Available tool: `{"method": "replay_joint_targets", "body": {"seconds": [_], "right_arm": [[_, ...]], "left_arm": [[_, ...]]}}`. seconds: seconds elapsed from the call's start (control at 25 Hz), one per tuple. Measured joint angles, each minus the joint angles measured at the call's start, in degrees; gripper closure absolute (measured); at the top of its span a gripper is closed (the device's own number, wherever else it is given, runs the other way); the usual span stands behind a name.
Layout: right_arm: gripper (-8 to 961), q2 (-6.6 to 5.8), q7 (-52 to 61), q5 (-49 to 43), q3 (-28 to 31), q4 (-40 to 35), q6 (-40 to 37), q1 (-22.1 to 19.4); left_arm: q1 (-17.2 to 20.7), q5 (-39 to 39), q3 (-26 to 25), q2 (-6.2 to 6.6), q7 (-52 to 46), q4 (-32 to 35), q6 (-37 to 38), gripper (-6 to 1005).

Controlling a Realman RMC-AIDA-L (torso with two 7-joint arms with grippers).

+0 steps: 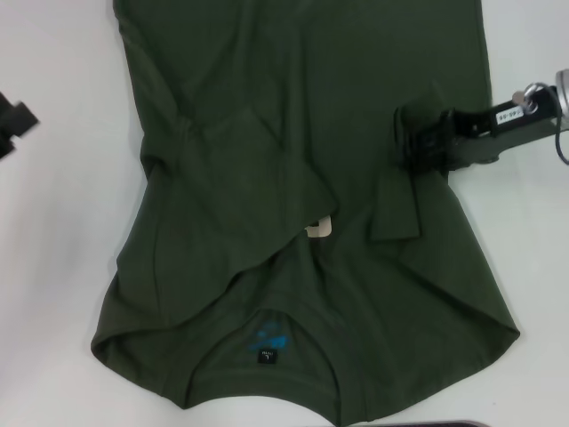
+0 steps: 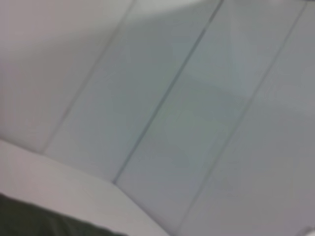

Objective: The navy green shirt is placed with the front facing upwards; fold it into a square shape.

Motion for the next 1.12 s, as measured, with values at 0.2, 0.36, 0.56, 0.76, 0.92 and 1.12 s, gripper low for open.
{"method": "replay_joint_targets", "body": {"seconds": [0.2,0.36,0.56,0.76,0.92,1.12], "right_arm": [[380,0.5,0.61,-1.49,-0.04,-0.26,0.27,0.29],[374,1.79,0.1,-1.17,0.0,-0.26,0.39,0.46],[367,3.04,-1.28,1.11,0.51,0.18,0.41,1.19],[360,3.4,-3.37,6.73,0.56,0.18,0.77,0.66],[354,2.6,-3.74,7.76,0.53,-0.53,1.45,-0.59],[346,-1.25,-3.23,7.56,0.54,-1.85,0.01,-2.25]], "left_arm": [[0.63,-3.99,0.06,0.82,-2.58,0.0,-0.21,192],[0.61,-4.4,0.07,1.11,-3.52,0.02,-0.45,191],[0.26,-4.44,0.06,1.12,-3.52,0.29,-0.69,190],[0.31,-4.53,0.06,1.12,-3.53,0.33,-0.81,189],[0.54,-4.98,0.06,1.13,-3.58,0.21,-0.89,189],[0.56,-5.5,0.06,1.12,-3.65,0.2,-0.92,188]]}}
